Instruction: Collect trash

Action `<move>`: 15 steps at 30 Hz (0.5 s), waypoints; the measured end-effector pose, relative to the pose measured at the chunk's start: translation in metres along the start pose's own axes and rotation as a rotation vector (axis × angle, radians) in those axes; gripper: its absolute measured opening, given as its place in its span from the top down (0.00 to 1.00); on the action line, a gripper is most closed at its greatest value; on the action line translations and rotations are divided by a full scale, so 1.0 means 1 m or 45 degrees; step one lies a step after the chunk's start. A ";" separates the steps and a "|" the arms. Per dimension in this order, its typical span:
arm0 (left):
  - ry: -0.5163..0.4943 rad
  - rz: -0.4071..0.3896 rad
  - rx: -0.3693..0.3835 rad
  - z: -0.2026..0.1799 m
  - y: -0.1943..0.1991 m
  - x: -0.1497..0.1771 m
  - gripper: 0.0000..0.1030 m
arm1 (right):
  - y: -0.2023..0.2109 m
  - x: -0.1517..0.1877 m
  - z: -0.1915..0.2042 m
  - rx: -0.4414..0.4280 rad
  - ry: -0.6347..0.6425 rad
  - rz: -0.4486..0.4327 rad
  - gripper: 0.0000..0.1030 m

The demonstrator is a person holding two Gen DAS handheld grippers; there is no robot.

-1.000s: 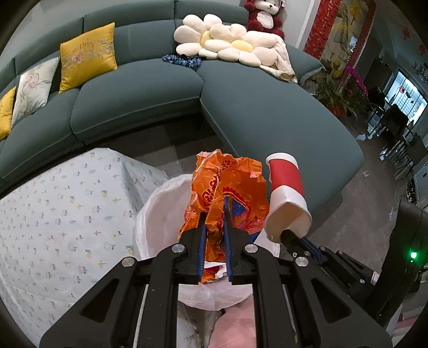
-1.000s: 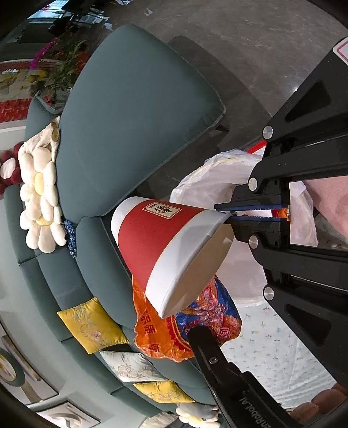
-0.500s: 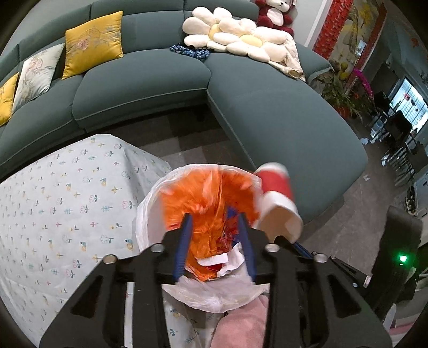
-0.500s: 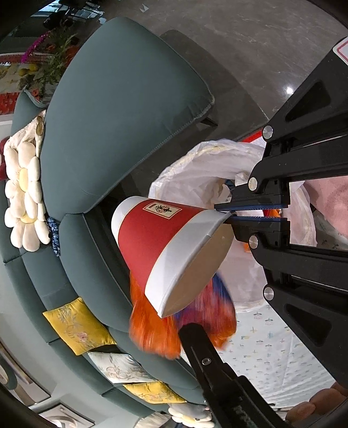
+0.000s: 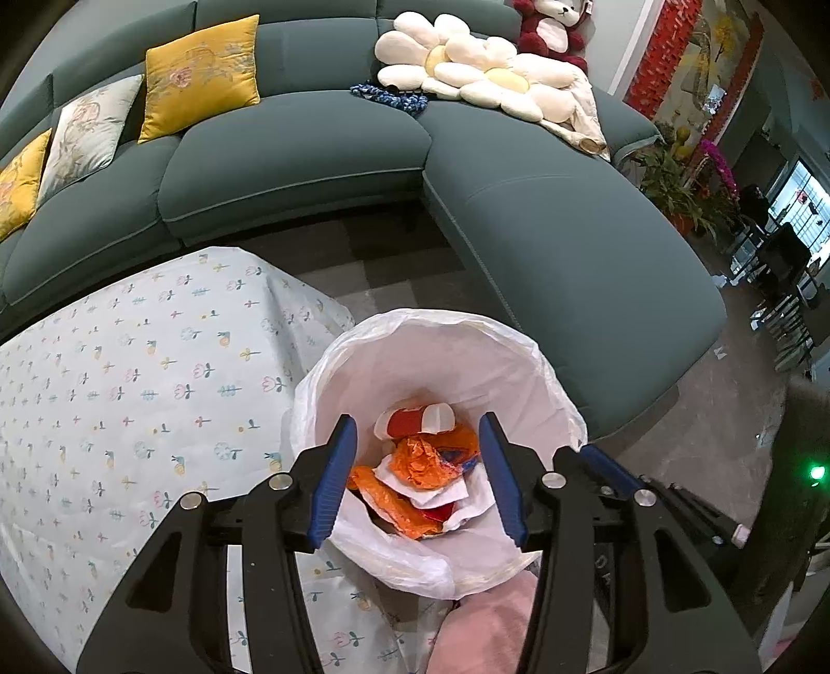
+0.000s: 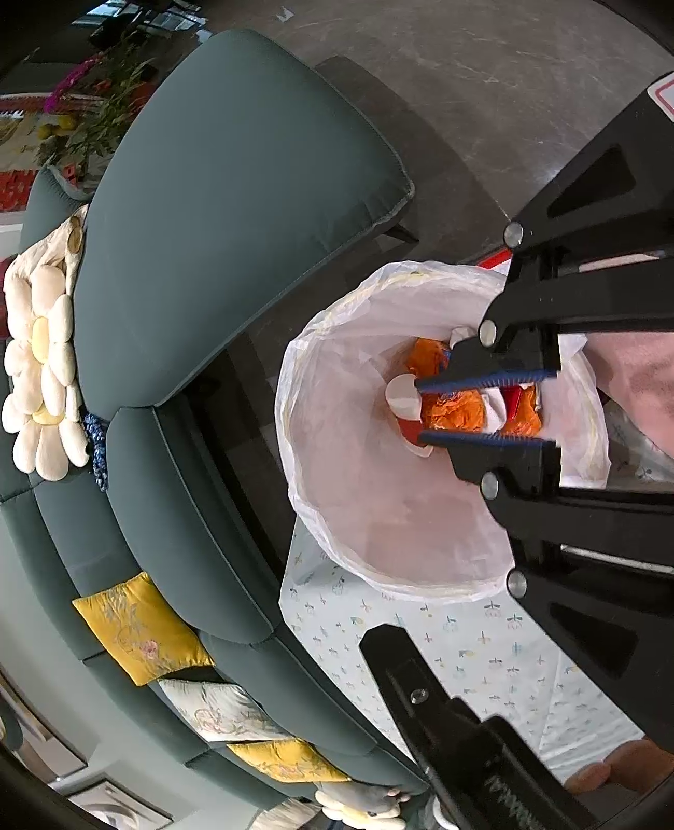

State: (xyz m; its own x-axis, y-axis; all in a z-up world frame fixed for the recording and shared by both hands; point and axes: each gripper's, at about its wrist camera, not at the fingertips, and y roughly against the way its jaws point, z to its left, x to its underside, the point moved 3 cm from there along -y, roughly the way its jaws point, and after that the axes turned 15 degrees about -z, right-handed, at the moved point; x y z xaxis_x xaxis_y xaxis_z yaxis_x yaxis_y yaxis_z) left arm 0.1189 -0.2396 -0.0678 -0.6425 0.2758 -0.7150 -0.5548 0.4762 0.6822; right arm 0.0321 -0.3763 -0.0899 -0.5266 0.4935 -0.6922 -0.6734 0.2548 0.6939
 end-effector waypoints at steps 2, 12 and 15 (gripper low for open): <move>0.000 0.004 -0.012 0.003 0.000 0.002 0.55 | 0.002 -0.002 0.004 -0.005 0.012 -0.001 0.82; 0.003 0.025 -0.051 0.017 0.004 0.010 0.52 | 0.007 -0.001 0.014 -0.011 0.055 0.019 0.69; 0.007 0.034 -0.064 0.022 0.005 0.014 0.50 | 0.007 0.003 0.016 -0.001 0.078 0.039 0.66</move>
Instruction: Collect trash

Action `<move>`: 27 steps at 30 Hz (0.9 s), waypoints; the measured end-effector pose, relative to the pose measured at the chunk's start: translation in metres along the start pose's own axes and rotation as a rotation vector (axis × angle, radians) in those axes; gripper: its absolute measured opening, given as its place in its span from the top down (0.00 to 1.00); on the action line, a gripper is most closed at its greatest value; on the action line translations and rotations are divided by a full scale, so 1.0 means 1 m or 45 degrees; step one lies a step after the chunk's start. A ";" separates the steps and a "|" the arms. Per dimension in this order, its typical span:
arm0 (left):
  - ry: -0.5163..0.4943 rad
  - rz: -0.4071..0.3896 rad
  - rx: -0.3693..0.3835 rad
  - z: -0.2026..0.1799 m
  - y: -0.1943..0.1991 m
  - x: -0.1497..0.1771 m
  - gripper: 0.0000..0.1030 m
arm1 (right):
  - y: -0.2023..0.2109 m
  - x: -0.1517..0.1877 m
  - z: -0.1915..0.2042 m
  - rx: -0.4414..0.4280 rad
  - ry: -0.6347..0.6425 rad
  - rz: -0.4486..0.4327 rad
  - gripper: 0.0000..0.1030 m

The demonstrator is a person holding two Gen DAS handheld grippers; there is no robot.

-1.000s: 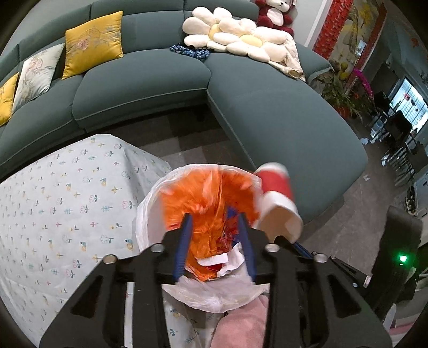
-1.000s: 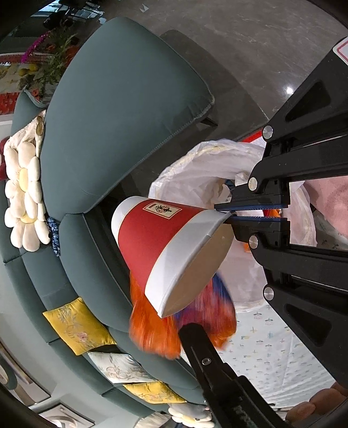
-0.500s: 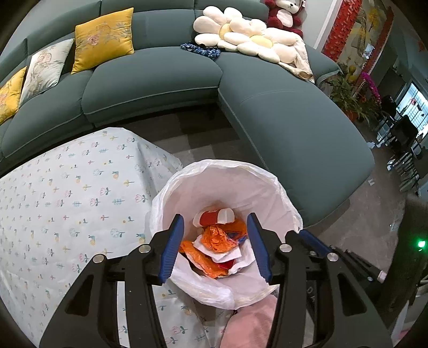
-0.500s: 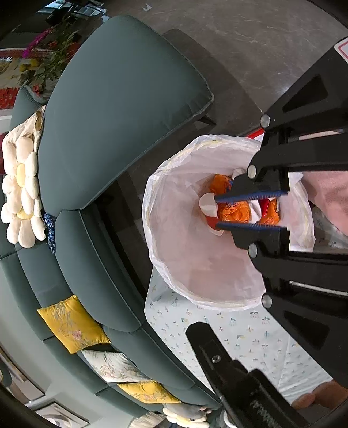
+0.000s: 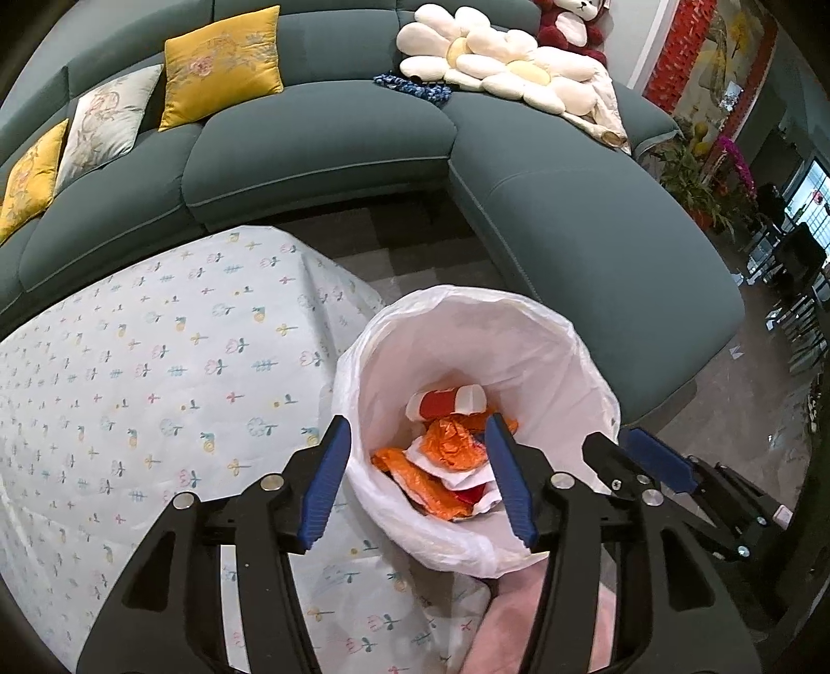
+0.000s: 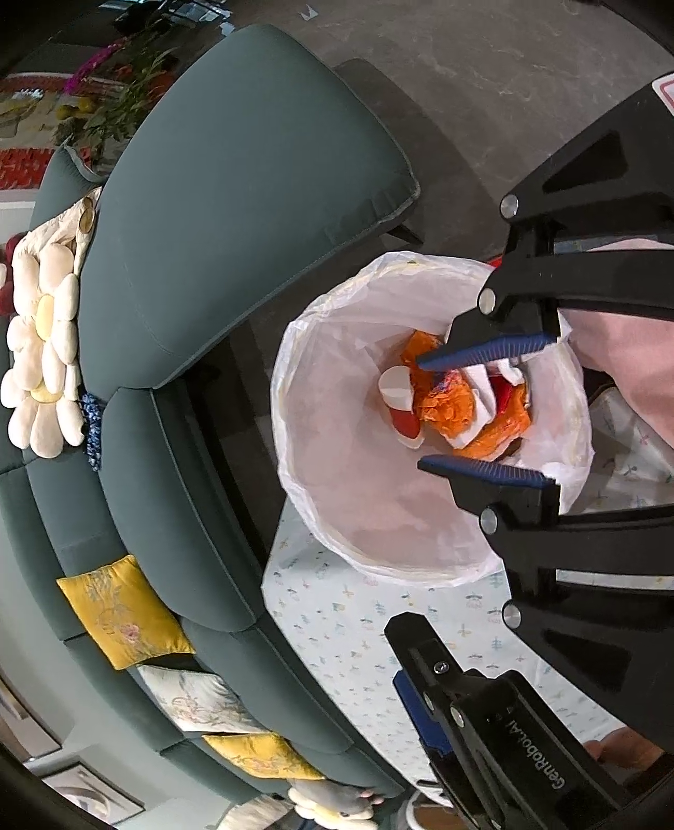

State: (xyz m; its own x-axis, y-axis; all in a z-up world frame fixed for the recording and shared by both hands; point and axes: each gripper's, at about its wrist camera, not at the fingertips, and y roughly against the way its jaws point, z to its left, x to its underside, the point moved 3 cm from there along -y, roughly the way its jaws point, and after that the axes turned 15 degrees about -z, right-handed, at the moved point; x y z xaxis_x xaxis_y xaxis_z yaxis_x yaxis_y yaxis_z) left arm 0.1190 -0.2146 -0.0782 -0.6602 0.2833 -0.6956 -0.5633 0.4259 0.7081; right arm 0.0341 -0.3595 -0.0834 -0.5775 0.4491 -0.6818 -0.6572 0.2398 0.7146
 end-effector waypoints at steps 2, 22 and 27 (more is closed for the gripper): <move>0.000 0.011 -0.008 0.003 -0.001 0.004 0.50 | 0.002 0.002 0.002 0.006 0.010 0.007 0.63; -0.016 0.032 -0.155 0.040 0.007 0.047 0.26 | 0.015 0.028 0.015 0.028 0.148 0.070 0.18; -0.026 0.020 -0.176 0.041 0.011 0.051 0.25 | 0.018 0.033 0.015 0.028 0.158 0.069 0.18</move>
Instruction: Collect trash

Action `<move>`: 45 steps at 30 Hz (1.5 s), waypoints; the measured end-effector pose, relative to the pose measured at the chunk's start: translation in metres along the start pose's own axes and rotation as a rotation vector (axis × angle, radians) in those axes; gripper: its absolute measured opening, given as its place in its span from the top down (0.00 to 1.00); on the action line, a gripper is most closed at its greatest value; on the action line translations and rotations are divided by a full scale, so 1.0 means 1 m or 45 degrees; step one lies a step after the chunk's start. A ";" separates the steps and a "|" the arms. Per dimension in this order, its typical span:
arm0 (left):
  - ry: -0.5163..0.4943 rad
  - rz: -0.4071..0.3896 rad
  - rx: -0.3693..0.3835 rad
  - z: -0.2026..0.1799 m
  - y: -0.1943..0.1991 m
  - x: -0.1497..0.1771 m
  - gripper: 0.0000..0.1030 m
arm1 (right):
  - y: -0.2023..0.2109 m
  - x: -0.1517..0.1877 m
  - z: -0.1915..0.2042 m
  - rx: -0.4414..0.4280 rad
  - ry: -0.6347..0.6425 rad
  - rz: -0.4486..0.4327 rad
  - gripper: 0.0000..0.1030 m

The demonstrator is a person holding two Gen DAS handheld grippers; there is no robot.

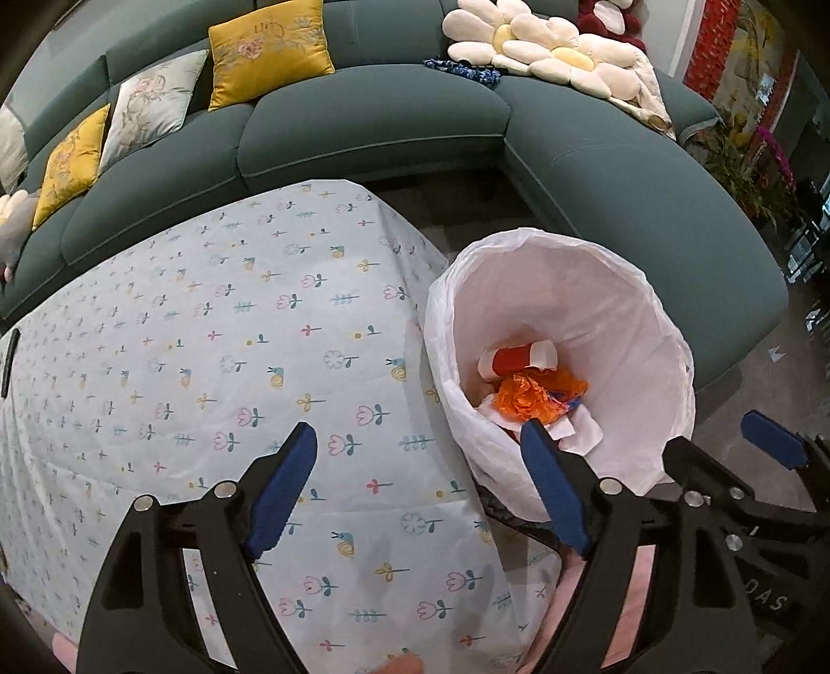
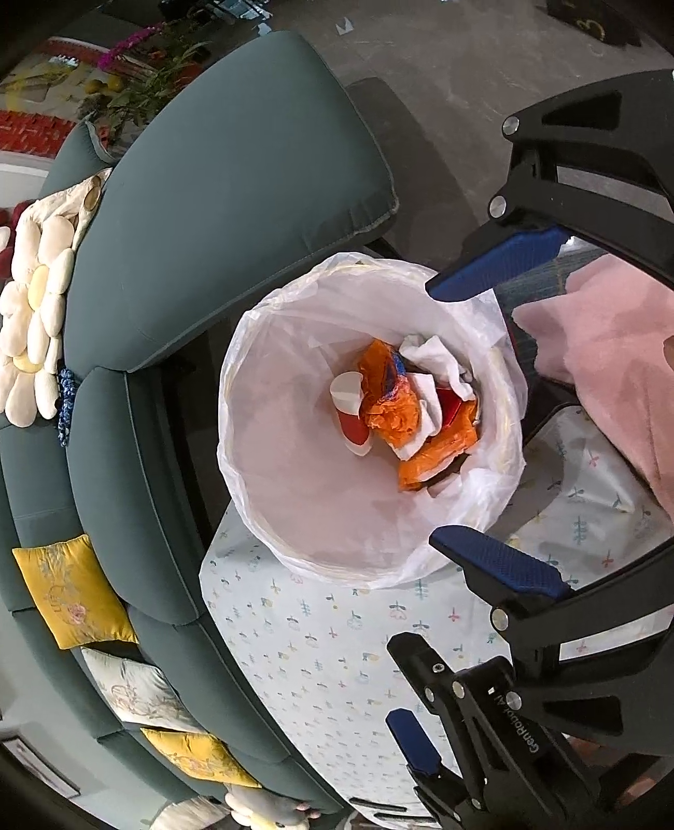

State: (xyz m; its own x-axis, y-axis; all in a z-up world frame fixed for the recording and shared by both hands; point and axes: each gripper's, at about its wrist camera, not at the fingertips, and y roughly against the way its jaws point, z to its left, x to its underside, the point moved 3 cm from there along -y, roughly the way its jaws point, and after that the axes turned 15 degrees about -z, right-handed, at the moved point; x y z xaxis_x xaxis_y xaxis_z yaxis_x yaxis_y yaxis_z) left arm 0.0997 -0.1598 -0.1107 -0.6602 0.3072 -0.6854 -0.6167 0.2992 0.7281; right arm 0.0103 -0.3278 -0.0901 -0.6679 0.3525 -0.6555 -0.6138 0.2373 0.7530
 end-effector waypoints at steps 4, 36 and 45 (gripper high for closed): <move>-0.001 -0.004 -0.015 -0.001 0.000 0.003 0.25 | 0.001 0.003 -0.001 0.011 0.021 -0.005 0.18; -0.007 0.025 -0.051 -0.007 -0.007 0.011 0.24 | -0.004 0.001 0.000 0.009 0.039 -0.008 0.17; -0.010 0.025 -0.057 -0.006 -0.007 0.011 0.24 | -0.004 0.000 -0.001 0.012 0.039 -0.006 0.17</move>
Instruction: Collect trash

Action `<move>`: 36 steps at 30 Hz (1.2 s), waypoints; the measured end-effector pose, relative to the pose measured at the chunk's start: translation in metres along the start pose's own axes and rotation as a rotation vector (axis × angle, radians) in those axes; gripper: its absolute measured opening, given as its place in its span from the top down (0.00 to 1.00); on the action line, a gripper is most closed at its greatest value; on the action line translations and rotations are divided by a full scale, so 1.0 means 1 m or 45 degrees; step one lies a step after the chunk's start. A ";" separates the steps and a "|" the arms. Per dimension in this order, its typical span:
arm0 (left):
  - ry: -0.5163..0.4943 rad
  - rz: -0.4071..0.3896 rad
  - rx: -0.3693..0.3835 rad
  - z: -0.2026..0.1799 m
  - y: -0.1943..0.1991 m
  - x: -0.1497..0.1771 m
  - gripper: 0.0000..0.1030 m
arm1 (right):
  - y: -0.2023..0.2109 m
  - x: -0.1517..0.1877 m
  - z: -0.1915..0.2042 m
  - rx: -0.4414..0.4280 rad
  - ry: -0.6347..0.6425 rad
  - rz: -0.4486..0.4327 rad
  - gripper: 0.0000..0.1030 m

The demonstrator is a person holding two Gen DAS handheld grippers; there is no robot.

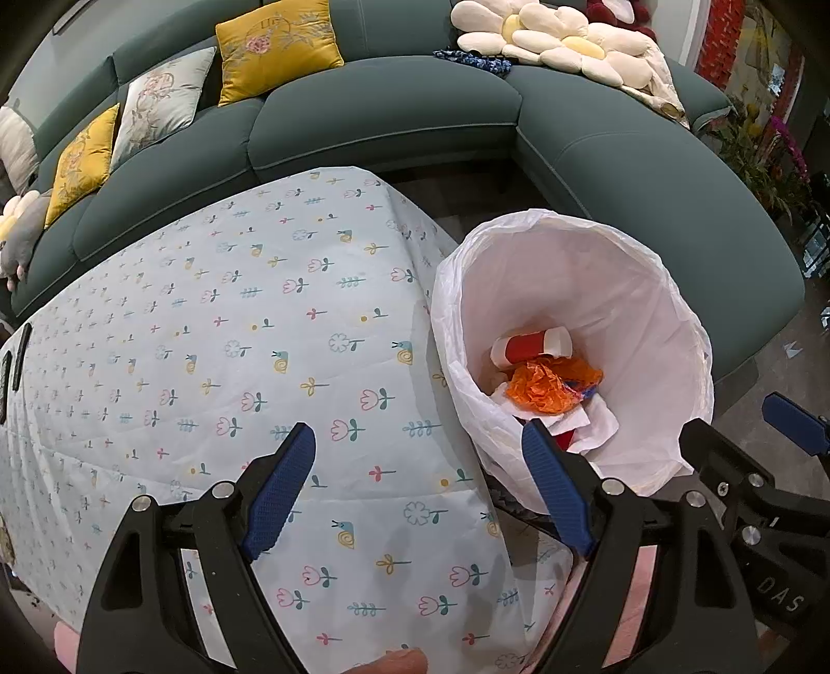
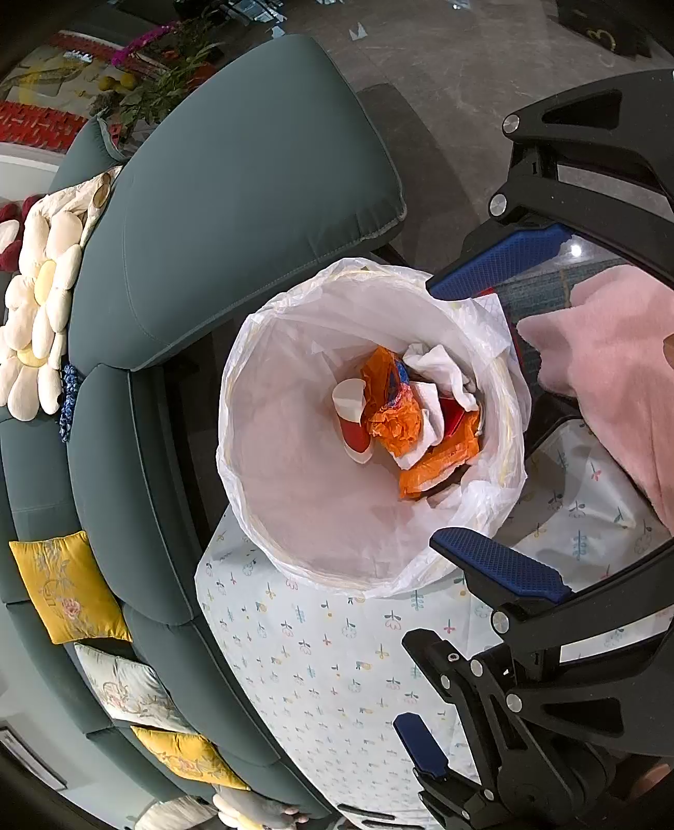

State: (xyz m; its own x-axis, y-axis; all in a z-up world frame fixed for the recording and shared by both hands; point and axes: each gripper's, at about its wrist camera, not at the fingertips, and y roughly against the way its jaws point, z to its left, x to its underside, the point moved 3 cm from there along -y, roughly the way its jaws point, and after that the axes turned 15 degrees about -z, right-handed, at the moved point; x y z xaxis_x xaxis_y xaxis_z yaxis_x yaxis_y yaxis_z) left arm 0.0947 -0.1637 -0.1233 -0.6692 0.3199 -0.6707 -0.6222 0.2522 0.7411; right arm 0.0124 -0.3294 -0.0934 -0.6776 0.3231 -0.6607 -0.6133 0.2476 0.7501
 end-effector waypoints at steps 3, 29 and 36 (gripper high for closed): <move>0.005 0.004 -0.006 0.000 0.000 0.001 0.24 | 0.000 0.000 0.000 0.000 -0.002 0.001 0.17; 0.019 0.065 -0.026 -0.001 -0.003 0.012 0.25 | -0.001 0.011 -0.003 0.011 0.012 0.022 0.17; 0.011 0.070 -0.031 -0.001 -0.004 0.014 0.25 | -0.001 0.011 -0.003 0.011 0.014 0.023 0.17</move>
State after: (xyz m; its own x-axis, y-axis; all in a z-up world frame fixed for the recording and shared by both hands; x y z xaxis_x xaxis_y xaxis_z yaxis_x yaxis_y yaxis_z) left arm 0.0872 -0.1612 -0.1353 -0.7060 0.3248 -0.6293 -0.5941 0.2121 0.7760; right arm 0.0043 -0.3291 -0.1014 -0.6928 0.3177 -0.6474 -0.5977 0.2494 0.7620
